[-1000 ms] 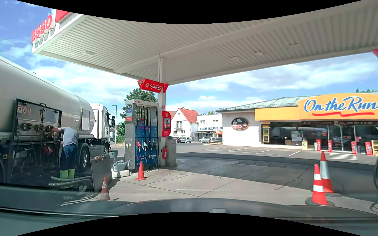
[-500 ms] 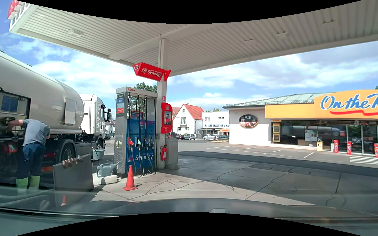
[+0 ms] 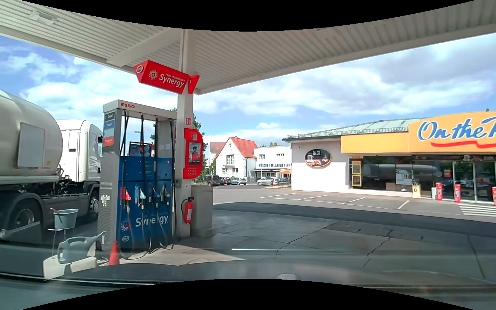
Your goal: Follow the waypoints while adhering to traffic rules and regulations
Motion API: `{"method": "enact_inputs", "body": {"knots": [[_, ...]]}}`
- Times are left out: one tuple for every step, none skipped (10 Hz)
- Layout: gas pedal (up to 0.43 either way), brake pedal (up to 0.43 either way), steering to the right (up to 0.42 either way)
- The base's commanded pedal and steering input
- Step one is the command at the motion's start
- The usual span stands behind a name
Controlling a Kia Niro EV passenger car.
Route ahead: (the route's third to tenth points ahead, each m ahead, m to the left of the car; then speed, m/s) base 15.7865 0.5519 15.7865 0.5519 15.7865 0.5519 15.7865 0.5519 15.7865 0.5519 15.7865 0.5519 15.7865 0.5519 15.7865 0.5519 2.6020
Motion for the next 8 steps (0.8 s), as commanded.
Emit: {"method": "enact_inputs", "body": {"knots": [[0.0, 0.0, 0.255], [0.0, 0.0, 0.28], [0.0, 0.0, 0.304], [0.0, 0.0, 0.319], [0.0, 0.0, 0.329], [0.0, 0.0, 0.331], [0.0, 0.0, 0.33], [0.0, 0.0, 0.331]]}}
